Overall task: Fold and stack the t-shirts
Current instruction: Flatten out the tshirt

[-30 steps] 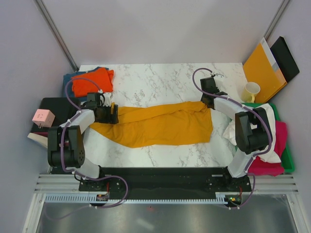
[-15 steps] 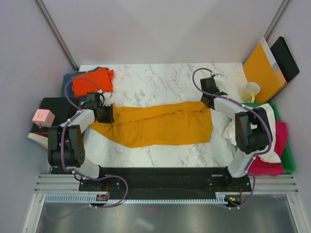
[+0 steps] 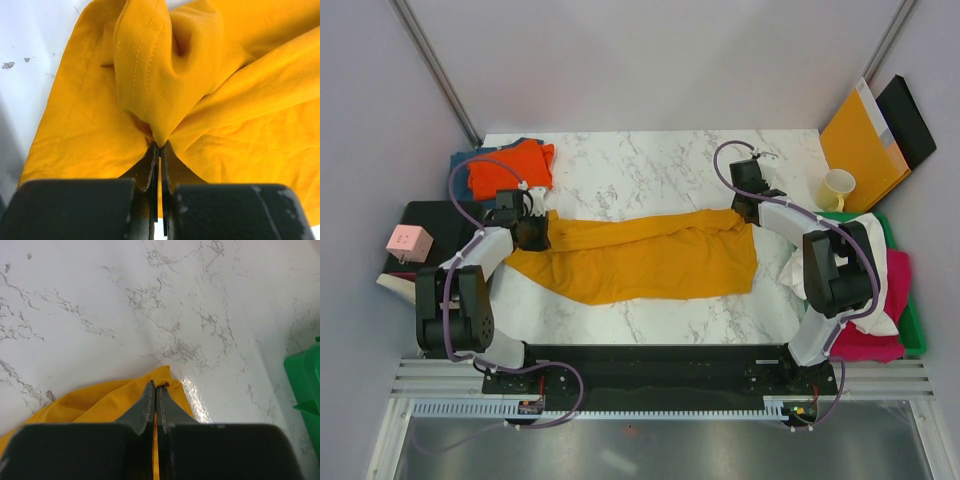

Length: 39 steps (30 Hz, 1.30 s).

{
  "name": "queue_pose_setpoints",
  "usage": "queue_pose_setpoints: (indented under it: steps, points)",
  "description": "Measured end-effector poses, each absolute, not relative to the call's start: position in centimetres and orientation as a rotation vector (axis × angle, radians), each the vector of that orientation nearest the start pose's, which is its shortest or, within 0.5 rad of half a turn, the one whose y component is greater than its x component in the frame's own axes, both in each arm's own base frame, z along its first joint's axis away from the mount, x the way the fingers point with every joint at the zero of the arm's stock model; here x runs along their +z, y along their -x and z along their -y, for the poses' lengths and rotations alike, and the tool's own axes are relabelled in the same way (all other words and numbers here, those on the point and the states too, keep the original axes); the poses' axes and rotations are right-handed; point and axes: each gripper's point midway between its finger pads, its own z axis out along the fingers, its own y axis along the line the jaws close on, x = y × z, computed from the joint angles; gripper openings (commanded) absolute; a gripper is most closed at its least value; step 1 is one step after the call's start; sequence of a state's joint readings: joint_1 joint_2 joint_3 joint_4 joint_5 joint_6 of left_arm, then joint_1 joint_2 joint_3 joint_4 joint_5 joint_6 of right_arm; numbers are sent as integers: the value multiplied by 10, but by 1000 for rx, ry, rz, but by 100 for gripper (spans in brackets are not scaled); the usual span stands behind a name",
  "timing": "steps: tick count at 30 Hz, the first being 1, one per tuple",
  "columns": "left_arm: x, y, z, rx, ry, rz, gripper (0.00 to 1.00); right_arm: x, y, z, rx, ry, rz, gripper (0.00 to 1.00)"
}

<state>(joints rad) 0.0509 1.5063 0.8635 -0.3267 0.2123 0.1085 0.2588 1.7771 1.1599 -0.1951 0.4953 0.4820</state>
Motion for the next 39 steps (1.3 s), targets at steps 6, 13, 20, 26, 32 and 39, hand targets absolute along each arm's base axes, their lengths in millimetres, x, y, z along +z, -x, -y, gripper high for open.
queue_pose_setpoints:
  steps: [6,13,20,26,32,39]
  points:
    - [89,-341,15,-191,-161,-2434,2,98,-444,-46,-217,-465,-2202,0]
    - [256,-385,9,-162,-154,-2071,2,243,-455,-44,-114,-467,-1926,0]
    - [366,-379,16,-200,-164,-1859,2,377,-421,-35,1,-481,-1662,0]
    - [385,-353,30,-276,-181,-1832,2,405,-389,-26,7,-479,-1605,0]
    - [348,-305,47,-376,-216,-1924,2,382,-370,-22,-21,-465,-1663,0]
    - [385,-236,70,-446,-337,-1855,2,385,-352,-23,-24,-446,-1681,0]
